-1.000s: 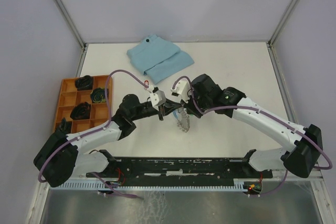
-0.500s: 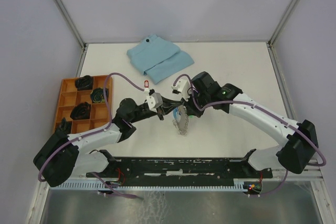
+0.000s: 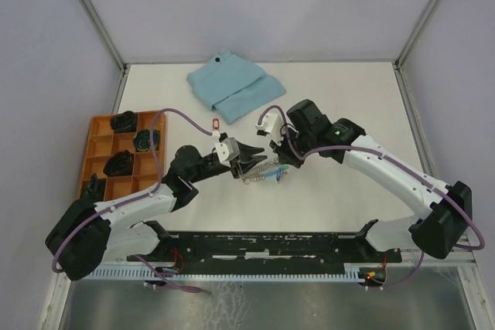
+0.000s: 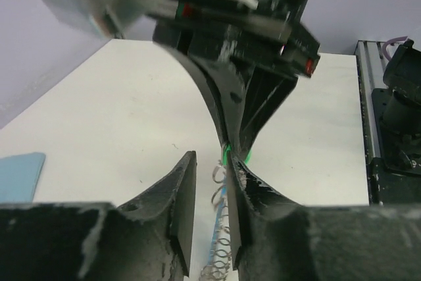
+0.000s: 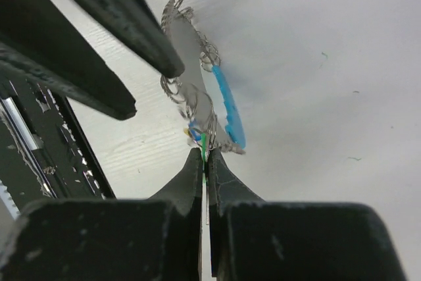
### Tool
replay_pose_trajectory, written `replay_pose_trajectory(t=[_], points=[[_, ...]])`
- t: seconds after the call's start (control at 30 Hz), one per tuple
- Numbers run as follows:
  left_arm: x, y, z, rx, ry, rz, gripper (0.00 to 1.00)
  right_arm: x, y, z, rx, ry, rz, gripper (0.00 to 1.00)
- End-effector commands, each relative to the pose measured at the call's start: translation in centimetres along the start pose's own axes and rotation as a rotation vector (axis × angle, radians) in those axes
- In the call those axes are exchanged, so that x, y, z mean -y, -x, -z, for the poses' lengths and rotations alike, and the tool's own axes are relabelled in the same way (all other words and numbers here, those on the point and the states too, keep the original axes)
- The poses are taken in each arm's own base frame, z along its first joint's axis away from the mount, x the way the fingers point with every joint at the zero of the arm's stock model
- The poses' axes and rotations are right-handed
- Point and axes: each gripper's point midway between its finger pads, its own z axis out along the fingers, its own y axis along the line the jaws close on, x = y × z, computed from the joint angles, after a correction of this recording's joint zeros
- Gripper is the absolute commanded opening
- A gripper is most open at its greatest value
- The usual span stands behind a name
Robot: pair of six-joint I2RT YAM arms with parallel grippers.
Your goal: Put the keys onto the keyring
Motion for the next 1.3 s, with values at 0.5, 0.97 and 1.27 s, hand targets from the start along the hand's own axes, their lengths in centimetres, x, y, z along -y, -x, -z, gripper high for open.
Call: replay_pose_trajectory(t=[0.5, 0.97, 1.27], points=[[-0.1, -0.7, -0.6, -0.102, -0.247, -0.090, 0.45, 0.4, 4.0, 5.4, 0.065, -0.002, 0.307, 0.01], [2.1, -0.6, -2.2, -0.093, -0.369, 0.075, 0.50, 0.2, 4.1, 4.7, 0.057, 0.004, 0.275, 0.01], [2.4, -1.7, -2.8, -0.122, -0.342, 0.150, 0.50, 0.1, 4.5, 4.3, 0.049, -0.005, 0.245, 0.01]])
